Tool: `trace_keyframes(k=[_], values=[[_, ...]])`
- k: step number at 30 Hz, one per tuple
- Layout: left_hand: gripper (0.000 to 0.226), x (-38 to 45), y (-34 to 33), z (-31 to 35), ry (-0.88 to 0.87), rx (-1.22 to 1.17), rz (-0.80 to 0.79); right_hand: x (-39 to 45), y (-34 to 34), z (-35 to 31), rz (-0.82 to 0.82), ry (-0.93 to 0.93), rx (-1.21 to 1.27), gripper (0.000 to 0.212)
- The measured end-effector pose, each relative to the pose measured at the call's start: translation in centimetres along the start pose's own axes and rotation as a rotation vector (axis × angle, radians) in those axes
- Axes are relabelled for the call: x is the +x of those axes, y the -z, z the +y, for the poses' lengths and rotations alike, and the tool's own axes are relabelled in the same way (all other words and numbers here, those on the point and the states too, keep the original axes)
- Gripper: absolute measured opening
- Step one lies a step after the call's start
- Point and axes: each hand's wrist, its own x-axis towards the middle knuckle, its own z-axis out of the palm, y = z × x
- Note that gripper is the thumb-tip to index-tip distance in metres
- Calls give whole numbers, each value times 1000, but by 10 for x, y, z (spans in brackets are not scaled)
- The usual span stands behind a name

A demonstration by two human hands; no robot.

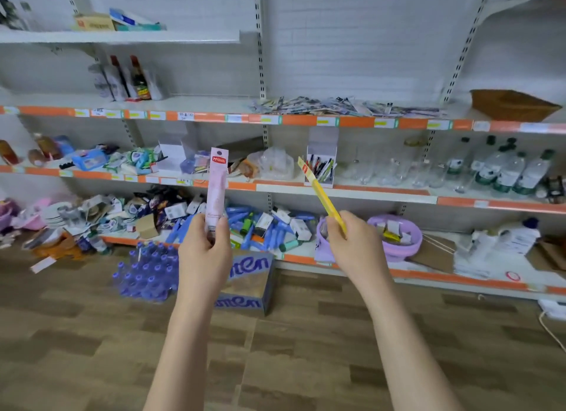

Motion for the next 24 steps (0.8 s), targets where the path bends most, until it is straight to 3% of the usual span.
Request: trace_keyframes(k=[10, 24], values=[[33, 82, -121, 5, 29, -7, -81, 113, 11, 75, 15, -88, 5, 26], [30, 266, -294, 48, -142, -77, -198, 310, 28, 139, 193, -125, -55, 30]])
